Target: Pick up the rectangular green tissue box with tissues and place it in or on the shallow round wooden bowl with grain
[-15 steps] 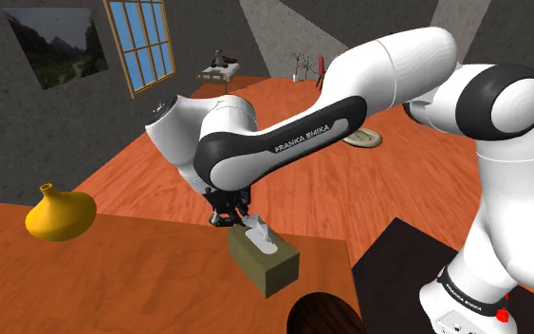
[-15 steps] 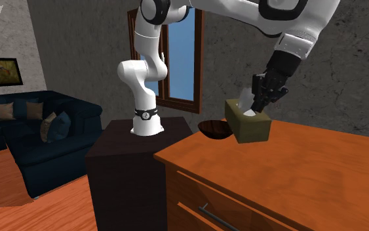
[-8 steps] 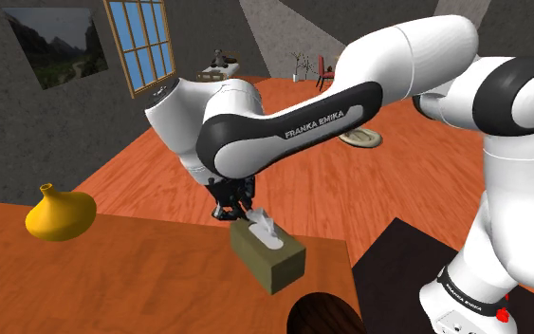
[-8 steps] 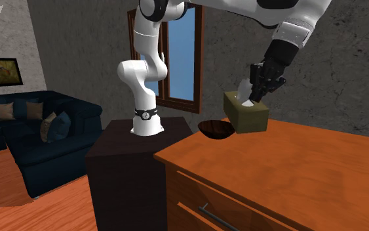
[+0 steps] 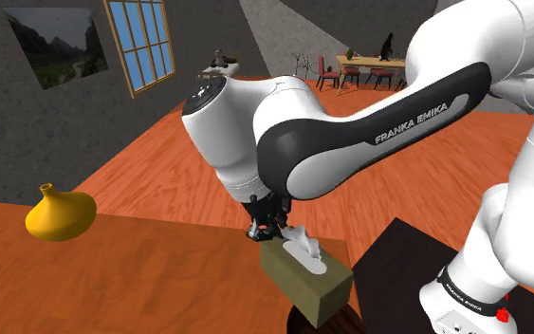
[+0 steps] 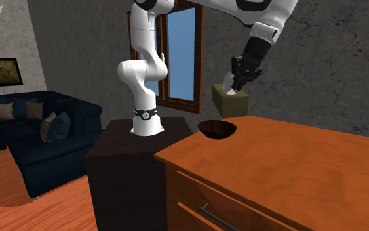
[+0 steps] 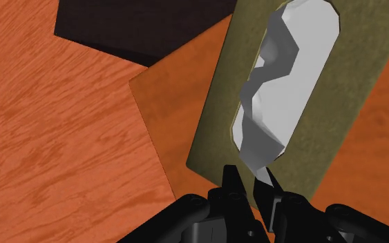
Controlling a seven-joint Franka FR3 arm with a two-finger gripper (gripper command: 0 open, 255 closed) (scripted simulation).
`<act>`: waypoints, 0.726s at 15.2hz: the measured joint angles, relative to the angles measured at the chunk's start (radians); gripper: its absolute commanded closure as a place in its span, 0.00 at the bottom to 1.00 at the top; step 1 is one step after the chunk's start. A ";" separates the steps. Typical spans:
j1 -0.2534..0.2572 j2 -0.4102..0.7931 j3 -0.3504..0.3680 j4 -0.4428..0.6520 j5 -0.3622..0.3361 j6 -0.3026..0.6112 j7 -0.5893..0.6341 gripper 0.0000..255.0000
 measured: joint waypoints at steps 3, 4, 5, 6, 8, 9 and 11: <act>-0.002 -0.112 0.014 -0.106 0.063 0.013 -0.005 1.00; 0.003 -0.140 0.021 -0.125 0.082 0.009 0.001 1.00; 0.006 -0.174 0.024 -0.153 0.103 0.009 -0.001 1.00; 0.015 -0.214 0.032 -0.186 0.130 0.008 0.005 1.00; 0.028 -0.281 0.037 -0.230 0.172 -0.002 0.002 1.00; 0.034 -0.319 0.037 -0.259 0.194 -0.004 -0.002 1.00; 0.043 -0.338 0.043 -0.291 0.210 0.011 0.006 1.00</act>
